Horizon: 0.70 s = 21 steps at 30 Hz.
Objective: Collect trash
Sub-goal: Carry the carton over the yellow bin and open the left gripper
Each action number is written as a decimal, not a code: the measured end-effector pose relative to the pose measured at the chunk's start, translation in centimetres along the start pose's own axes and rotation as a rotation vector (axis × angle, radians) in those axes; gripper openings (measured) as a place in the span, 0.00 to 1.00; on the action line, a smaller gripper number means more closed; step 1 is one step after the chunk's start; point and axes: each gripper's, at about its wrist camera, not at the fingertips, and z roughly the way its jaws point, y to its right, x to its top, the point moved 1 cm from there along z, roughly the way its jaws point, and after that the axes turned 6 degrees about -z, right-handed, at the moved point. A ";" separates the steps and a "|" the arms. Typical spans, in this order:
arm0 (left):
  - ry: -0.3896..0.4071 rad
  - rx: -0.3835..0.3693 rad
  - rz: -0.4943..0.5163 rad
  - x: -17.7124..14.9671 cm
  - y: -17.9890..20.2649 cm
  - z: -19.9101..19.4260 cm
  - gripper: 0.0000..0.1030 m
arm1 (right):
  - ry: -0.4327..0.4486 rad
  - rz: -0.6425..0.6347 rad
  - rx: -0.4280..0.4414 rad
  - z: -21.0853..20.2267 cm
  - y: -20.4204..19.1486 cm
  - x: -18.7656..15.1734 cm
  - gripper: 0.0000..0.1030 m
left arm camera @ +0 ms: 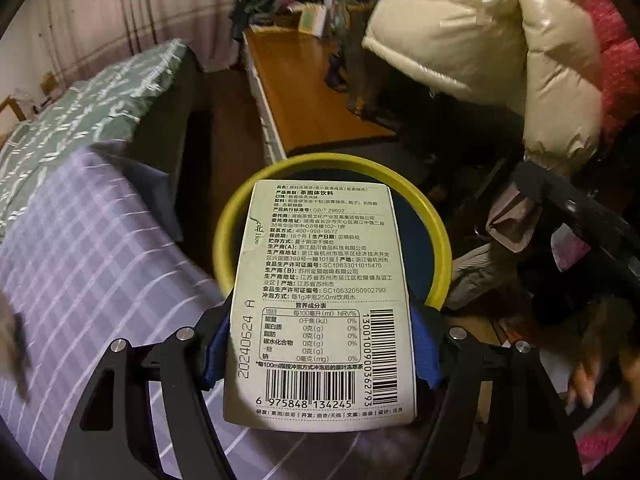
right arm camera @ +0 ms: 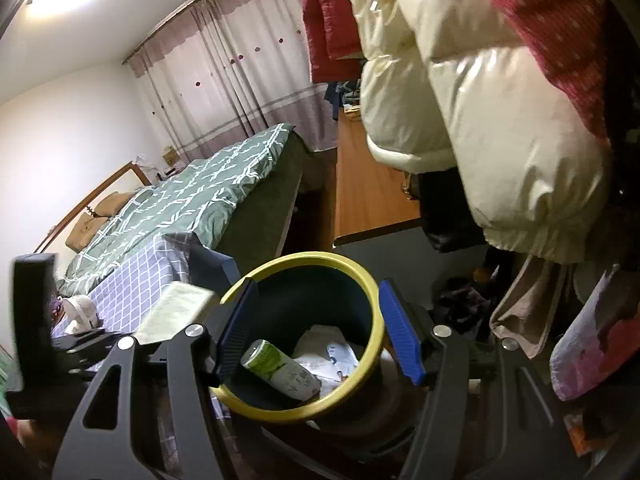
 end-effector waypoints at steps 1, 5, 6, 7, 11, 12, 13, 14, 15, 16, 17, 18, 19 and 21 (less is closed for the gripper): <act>-0.008 -0.005 -0.001 0.4 0.3 0.6 0.69 | 0.001 0.000 -0.001 0.0 0.3 0.1 0.58; -0.033 -0.022 -0.015 1.5 1.2 3.0 0.69 | 0.012 0.002 -0.012 -0.4 0.8 0.4 0.58; -0.035 -0.025 -0.018 1.7 1.2 3.4 0.69 | 0.014 0.004 -0.013 -0.4 0.9 0.5 0.58; -0.036 -0.024 -0.021 1.9 1.3 3.7 0.69 | 0.017 0.006 -0.014 -0.5 1.0 0.5 0.58; -0.013 0.000 -0.029 2.2 0.7 3.6 0.78 | 0.017 0.007 -0.012 -0.4 0.8 0.6 0.58; -0.004 0.002 -0.031 2.2 0.5 3.3 0.79 | 0.018 0.005 -0.011 -0.5 0.6 0.6 0.58; 0.004 0.005 -0.032 2.2 0.4 2.9 0.80 | 0.019 0.002 -0.011 -0.5 0.4 0.6 0.58; 0.017 0.014 -0.031 2.0 0.1 2.2 0.81 | 0.019 -0.002 -0.010 -0.4 0.2 0.7 0.58; 0.031 0.026 -0.031 1.8 -0.3 1.5 0.82 | 0.019 -0.006 -0.008 -0.5 -0.1 0.7 0.58; 0.042 0.032 -0.032 1.6 -0.7 0.8 0.83 | 0.019 -0.011 -0.004 -0.5 -0.6 0.7 0.58; 0.054 0.037 -0.035 1.4 -1.1 0.0 0.84 | 0.018 -0.017 -0.002 -0.4 -0.9 0.7 0.58; 0.069 0.040 -0.039 1.1 -1.6 -0.9 0.85 | 0.018 -0.028 0.000 -0.4 -1.6 0.7 0.58; 0.084 0.046 -0.044 0.8 -2.1 -2.0 0.85 | 0.018 -0.034 0.002 -0.5 -2.0 0.7 0.58; 0.113 0.057 -0.057 0.0 -3.3 -3.9 0.86 | 0.015 -0.052 0.009 -0.5 -3.2 0.7 0.58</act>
